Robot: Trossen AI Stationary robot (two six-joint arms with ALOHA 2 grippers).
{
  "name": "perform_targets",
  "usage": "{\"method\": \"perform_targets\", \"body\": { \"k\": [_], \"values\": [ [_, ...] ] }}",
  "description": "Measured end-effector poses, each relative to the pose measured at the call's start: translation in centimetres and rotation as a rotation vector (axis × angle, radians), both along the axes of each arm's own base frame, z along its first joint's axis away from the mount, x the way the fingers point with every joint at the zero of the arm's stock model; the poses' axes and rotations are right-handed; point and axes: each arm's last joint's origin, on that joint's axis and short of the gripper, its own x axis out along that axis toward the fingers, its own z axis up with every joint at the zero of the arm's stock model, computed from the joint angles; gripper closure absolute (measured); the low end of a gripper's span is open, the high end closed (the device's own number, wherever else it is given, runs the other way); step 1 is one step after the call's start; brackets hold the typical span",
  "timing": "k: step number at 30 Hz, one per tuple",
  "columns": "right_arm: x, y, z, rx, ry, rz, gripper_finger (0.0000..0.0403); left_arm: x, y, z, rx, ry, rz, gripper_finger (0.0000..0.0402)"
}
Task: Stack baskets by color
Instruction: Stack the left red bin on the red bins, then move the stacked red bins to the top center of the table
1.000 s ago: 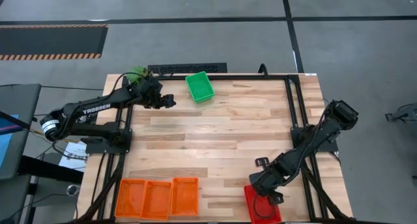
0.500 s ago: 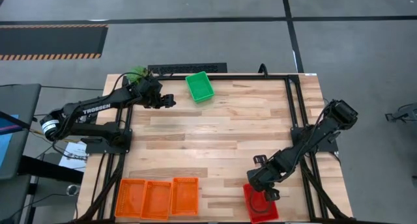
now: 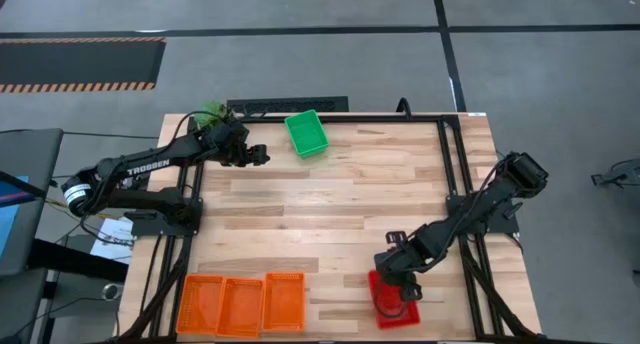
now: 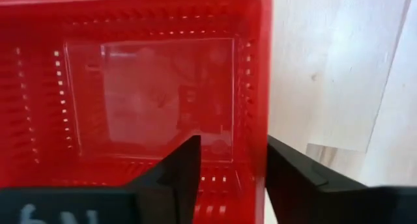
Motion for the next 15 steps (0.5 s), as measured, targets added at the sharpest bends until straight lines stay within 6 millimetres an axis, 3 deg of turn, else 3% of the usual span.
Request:
{"method": "perform_targets", "body": {
  "k": [6,15],
  "values": [
    [0.3,-1.2,-0.1,-0.062,0.01,-0.037,0.0194,0.0,0.0,0.0,0.0,0.0,0.0,0.0178],
    [0.0,-2.4,1.6,-0.113,0.006,-0.054,0.02,0.0,0.0,0.0,0.005,0.002,-0.009,0.0178]
  ]
}}
